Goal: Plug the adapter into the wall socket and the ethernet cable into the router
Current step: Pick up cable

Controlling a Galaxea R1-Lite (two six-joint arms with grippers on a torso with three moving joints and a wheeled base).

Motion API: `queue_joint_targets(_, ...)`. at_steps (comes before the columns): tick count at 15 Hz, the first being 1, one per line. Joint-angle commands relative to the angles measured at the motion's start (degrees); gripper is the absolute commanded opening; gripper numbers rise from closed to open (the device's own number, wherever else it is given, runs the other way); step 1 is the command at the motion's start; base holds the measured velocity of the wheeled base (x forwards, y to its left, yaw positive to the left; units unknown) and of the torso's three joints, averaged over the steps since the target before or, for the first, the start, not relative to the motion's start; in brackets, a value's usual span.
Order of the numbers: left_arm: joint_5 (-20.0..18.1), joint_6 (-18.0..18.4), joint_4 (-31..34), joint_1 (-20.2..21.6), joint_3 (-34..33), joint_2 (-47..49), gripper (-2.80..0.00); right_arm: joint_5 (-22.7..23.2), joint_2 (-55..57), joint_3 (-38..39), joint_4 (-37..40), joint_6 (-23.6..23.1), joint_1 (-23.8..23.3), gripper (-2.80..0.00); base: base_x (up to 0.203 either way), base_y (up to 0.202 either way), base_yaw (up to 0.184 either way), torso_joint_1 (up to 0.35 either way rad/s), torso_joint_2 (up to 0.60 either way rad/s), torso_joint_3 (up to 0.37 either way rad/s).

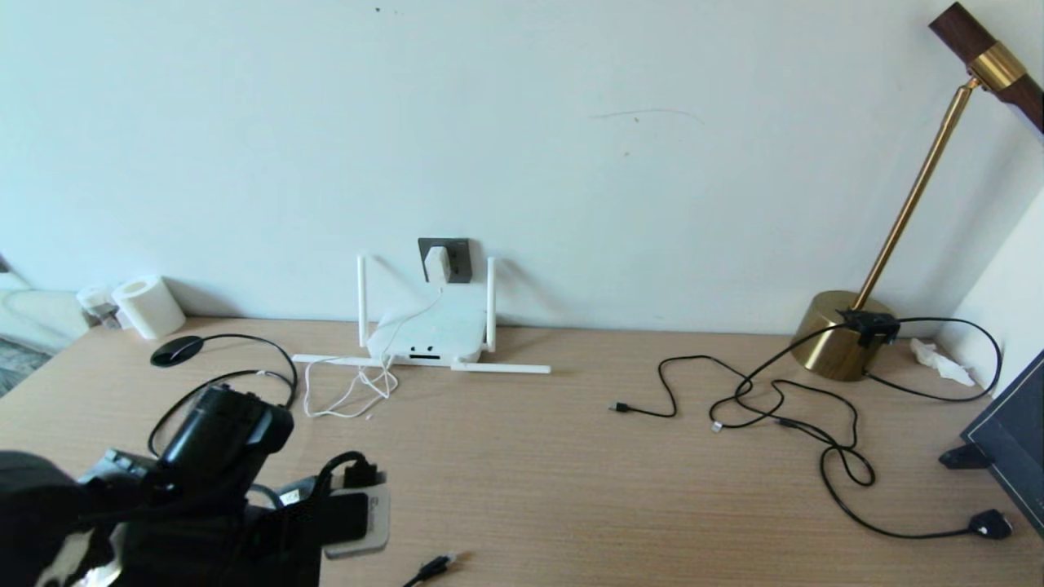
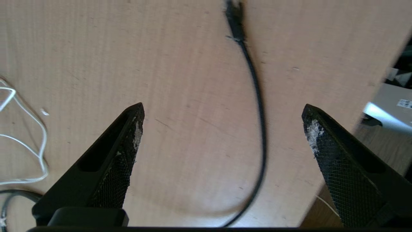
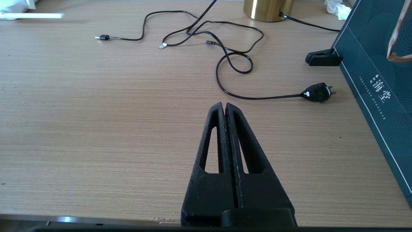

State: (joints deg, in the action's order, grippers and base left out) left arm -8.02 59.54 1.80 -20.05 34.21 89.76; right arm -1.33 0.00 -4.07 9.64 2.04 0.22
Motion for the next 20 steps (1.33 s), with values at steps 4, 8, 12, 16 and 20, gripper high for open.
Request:
queue_joint_targets(4, -0.49, 0.04, 0.18, -0.51, 5.24, 11.41, 0.0, -0.08, 0.0, -0.06, 0.11, -0.1, 0.04, -2.8, 0.0, 0.0, 0.0, 0.0, 0.0, 0.0)
queue_joint_targets(8, -3.14, -1.0, 0.55, -2.09, 8.4, 16.43, 0.0, -0.08, 0.08, -0.06, 0.11, -0.1, 0.04, -2.8, 0.0, 0.0, 0.0, 0.0, 0.0, 0.0)
queue_joint_targets(12, -4.11, -1.62, 0.3, -3.34, 8.42, 18.26, 0.0, -0.08, 0.0, -0.06, 0.11, -0.1, 0.04, -2.8, 0.0, 0.0, 0.0, 0.0, 0.0, 0.0)
queue_joint_targets(16, -4.04, -1.85, 0.39, -3.76, 6.77, 18.45, 0.0, -0.08, 0.09, -0.06, 0.11, -0.1, -0.04, -2.8, 0.0, 0.0, 0.0, 0.0, 0.0, 0.0)
queue_joint_targets(20, -4.11, -2.36, 0.39, -3.76, 5.25, 17.99, 0.0, -0.08, 0.09, -0.06, 0.11, -0.1, -0.04, -2.8, 0.0, 0.0, 0.0, 0.0, 0.0, 0.0)
